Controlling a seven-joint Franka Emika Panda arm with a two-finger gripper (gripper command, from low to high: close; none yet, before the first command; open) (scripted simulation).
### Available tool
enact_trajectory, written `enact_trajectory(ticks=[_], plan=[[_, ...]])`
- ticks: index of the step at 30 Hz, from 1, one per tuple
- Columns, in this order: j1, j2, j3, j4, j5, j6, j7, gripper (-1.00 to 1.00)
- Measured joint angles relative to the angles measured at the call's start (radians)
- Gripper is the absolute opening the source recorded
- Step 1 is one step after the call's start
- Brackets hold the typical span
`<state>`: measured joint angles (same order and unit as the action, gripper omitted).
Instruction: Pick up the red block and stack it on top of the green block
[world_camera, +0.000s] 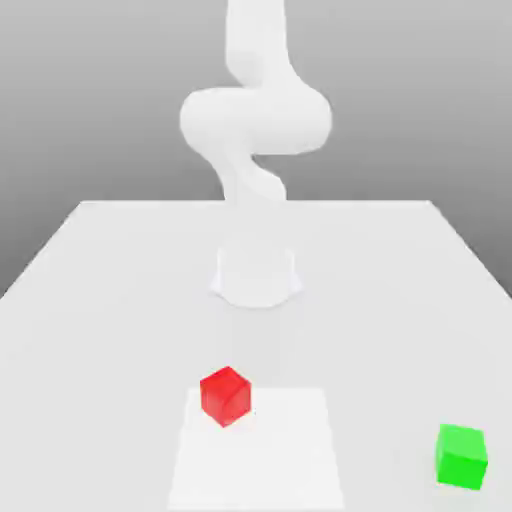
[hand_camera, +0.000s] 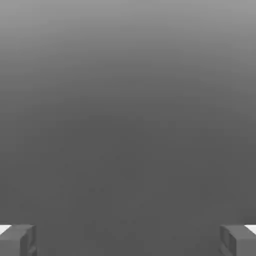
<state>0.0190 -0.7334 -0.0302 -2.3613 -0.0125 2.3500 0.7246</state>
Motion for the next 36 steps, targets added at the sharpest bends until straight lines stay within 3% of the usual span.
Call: enact_trajectory(ticks=[16,20,24,25,32,36], plan=[[0.107,0.552,-0.221,-0.471,-0.058,0.397,-0.638,0.0],[0.119,0.752,-0.216,-0.513,0.039,0.549,-0.802,0.0],[0.026,0.902,-0.092,-0.495,0.173,0.673,-0.904,0.0],[0.003,0.927,-0.065,-0.491,0.19,0.694,-0.916,-1.0],[-0.001,0.927,-0.061,-0.491,0.189,0.693,-0.916,-1.0],[0.028,0.805,-0.122,-0.51,0.068,0.591,-0.829,-1.0]])
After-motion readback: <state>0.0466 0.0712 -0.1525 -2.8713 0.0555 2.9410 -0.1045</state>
